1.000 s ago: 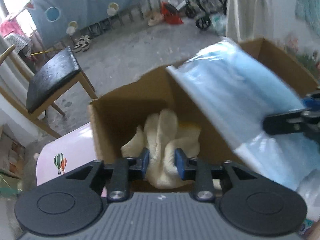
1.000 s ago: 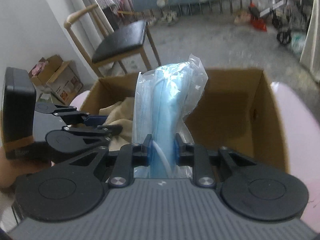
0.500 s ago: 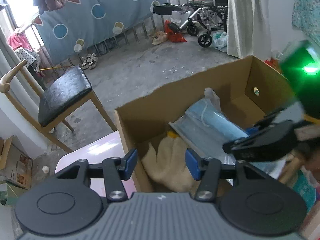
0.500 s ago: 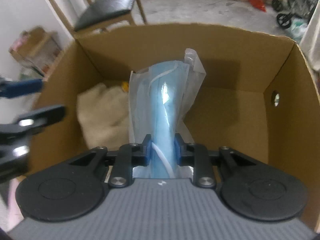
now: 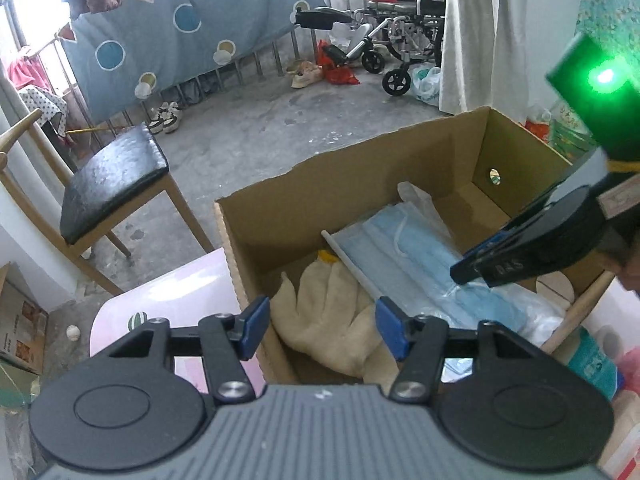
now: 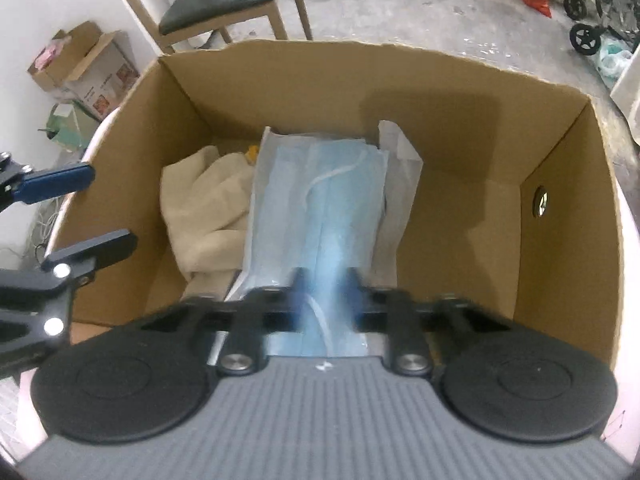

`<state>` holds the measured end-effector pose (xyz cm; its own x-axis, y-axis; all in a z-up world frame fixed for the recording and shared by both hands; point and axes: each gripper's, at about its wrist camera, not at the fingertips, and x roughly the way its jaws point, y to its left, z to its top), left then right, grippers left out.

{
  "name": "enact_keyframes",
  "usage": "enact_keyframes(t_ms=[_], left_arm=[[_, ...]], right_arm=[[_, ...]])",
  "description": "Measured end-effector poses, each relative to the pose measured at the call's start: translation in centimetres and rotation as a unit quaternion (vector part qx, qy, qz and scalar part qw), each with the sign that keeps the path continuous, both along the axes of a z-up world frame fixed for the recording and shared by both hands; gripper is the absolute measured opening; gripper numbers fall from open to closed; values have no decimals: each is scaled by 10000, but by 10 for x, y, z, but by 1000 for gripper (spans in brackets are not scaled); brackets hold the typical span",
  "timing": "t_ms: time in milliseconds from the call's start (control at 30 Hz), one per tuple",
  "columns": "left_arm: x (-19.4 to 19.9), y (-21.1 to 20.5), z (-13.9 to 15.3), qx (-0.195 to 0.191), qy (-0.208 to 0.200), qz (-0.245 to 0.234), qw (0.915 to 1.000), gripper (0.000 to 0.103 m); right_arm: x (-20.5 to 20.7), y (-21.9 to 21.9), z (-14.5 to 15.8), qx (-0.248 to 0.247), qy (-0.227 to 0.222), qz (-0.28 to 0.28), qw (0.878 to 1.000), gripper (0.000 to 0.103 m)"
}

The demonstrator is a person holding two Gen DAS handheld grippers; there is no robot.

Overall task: Organize soft objects
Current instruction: 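Lower the blue mask pack into the box beside the gloves and open the right gripper, then grasp the orange-striped towel with the left gripper while the right grasps the pink wrapped roll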

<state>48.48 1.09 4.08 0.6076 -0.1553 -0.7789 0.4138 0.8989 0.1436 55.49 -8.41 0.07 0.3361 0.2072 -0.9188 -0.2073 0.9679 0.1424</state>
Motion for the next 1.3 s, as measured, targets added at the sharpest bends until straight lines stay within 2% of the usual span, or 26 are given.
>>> enact_keyframes(t_ms=[100,200,333,467,633,800,900,967,1067,1133,1300], left_arm=[[-4,-1,-3,33,-87,-58,9999,60],[-8,-1,-7,10,-48,-89,9999,60],[-14,1,-7,4,7,-100,9999,59],[-28,7,7,-163,-54,-52,9998,60],[-66,21,37,-398,-515,131,9978,60],[-129,42,57,-985,-656,444,9920,63],[-173,50,60,-1182,-711,613,9885,64],[-204,57,60,-1360,-704,671,9859,65],[-240,65,54,-1343,-689,724,9859,65],[-259,71,51,-1313,-701,774,9858,65],[-285,76,37,-1362,-493,819,9861,65]], right_arm=[[-11,-4,-11,-45,152,85,9998,3],[-19,7,-23,-496,282,392,9976,2],[-16,8,-24,-471,322,106,9983,3],[-34,-2,3,-356,-207,17,9992,5],[-66,-23,72,11,-789,-116,9968,6],[-119,-40,129,-211,-1161,-116,9929,7],[-164,-59,149,132,-1253,-364,9914,8],[-195,-65,157,267,-1320,-325,9904,8],[-247,-63,164,246,-1555,-228,9873,8],[-283,-72,165,415,-1671,-304,9846,8],[-339,-89,150,386,-1570,-617,9849,8]])
